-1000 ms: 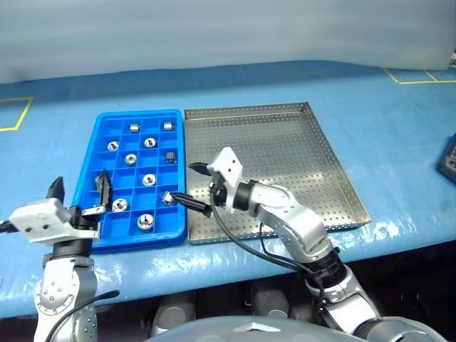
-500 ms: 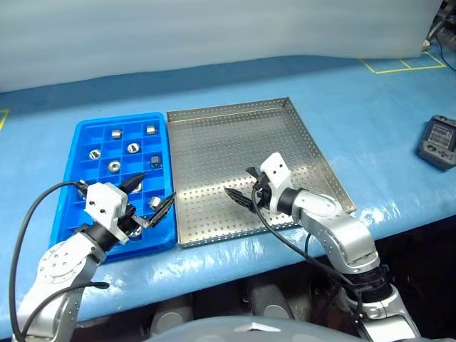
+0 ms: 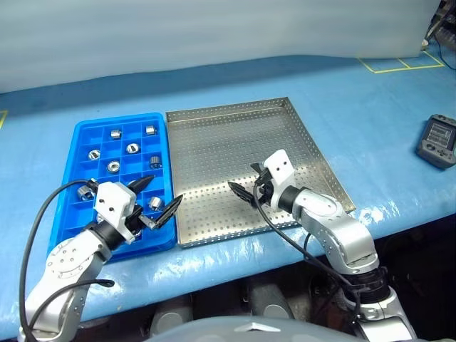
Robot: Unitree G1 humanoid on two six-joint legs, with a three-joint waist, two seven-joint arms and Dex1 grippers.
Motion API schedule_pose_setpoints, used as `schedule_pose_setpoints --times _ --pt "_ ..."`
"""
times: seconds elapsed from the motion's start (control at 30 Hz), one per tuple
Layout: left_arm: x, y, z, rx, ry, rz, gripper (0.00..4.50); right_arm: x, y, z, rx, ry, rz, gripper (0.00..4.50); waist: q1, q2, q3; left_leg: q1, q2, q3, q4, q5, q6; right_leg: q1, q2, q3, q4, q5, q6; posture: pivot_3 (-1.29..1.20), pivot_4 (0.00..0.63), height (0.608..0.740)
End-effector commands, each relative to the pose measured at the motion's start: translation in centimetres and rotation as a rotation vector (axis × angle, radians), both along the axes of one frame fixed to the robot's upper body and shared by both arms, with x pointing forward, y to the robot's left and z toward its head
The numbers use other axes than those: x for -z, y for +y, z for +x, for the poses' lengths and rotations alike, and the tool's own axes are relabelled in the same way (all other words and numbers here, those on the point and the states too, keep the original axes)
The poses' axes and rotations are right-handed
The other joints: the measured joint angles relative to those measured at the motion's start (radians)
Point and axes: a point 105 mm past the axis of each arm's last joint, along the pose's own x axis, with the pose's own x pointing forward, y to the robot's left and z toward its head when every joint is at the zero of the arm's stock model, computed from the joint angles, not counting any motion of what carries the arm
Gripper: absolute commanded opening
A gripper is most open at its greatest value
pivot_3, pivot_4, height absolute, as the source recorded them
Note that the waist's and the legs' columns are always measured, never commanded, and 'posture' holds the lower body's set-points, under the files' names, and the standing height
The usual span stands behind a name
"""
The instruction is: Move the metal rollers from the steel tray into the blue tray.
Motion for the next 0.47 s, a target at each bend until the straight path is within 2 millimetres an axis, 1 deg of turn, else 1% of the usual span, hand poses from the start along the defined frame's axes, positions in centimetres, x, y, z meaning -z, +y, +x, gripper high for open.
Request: schedule_pose_setpoints --times 0.03,0.47 --pt "-0.41 0.36 0.15 -0.019 -0.023 -0.001 4.48 -1.30 0.13 0.07 -0.003 -0.056 0.022 4.50 0.000 0.000 0.000 0.000 0.000 0.000 0.000 0.000 0.000 0.000 0.000 0.000 0.000 0.000 0.000 -0.05 0.150 0.740" --pt "-0.13 0.05 0.21 -0.016 -0.015 -0.017 4.48 -1.39 0.04 0.21 0.000 -0.060 0.020 4.50 0.001 0.000 0.000 0.000 0.000 0.001 0.000 0.000 0.000 0.000 0.000 0.001 0.000 0.000 0.000 -0.06 0.150 0.740"
